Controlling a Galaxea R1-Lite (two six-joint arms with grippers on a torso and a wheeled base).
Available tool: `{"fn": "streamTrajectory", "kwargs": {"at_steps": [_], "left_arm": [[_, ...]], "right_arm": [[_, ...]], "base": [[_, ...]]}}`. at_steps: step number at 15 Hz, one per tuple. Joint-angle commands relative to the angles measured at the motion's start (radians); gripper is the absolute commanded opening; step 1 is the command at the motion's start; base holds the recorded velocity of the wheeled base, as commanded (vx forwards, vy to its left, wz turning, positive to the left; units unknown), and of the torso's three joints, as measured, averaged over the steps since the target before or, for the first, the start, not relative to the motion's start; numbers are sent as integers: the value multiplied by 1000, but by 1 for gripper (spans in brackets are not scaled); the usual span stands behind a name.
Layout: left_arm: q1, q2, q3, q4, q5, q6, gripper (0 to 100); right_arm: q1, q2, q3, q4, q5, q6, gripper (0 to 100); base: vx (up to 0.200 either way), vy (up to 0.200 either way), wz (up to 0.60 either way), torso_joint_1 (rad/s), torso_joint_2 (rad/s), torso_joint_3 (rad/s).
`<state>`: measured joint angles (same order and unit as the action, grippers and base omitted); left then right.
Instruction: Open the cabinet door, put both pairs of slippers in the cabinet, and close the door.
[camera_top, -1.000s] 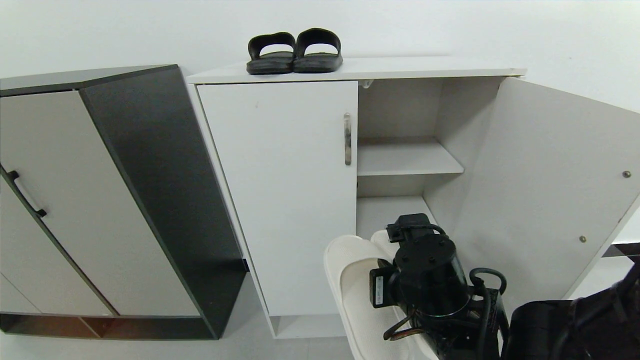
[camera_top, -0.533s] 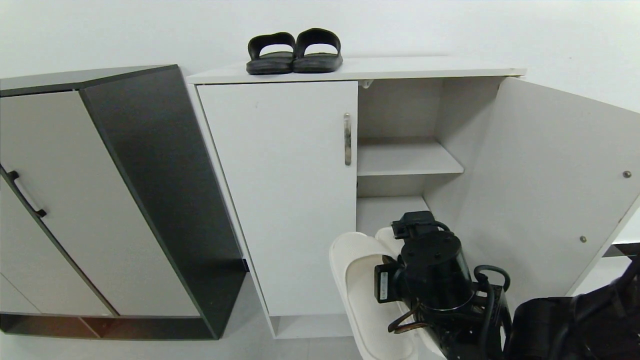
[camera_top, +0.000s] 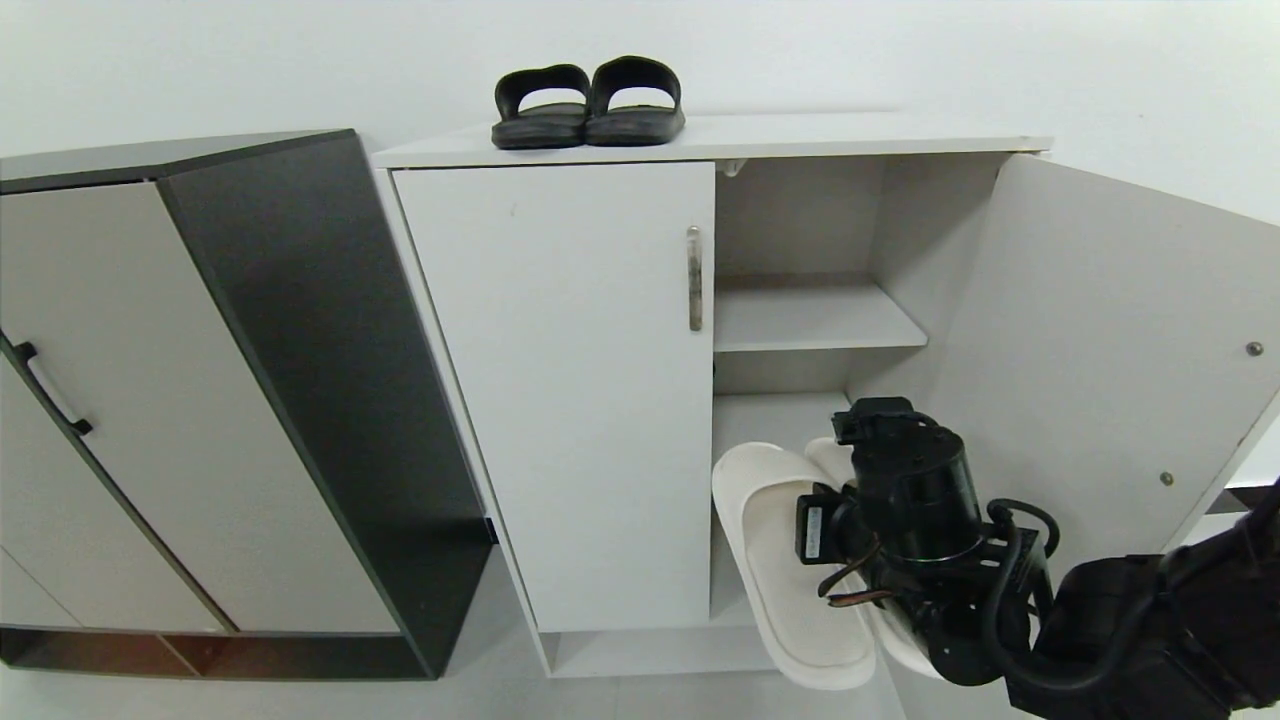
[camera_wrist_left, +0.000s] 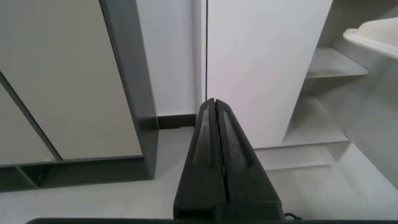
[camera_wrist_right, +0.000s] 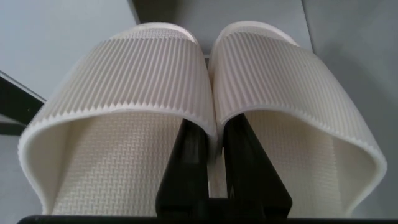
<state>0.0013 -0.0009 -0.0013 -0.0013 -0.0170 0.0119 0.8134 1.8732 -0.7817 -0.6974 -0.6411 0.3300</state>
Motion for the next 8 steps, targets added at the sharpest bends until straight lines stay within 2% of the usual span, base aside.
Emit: {"fn": "streamTrajectory", "kwargs": {"at_steps": [1, 6, 8], "left_arm": [[0, 2, 1, 0, 0, 3, 0], [0, 2, 0, 0, -1, 3, 0], [0, 2, 0, 0, -1, 3, 0]], "right_arm": [[3, -19, 1, -1, 0, 0, 0], [90, -45, -5, -2, -34, -2, 0], [118, -49, -1, -2, -42, -2, 0]], "base": [[0, -200, 0, 2, 2, 7], [0, -200, 0, 4, 2, 2], [0, 0, 0, 0, 0, 0]]}}
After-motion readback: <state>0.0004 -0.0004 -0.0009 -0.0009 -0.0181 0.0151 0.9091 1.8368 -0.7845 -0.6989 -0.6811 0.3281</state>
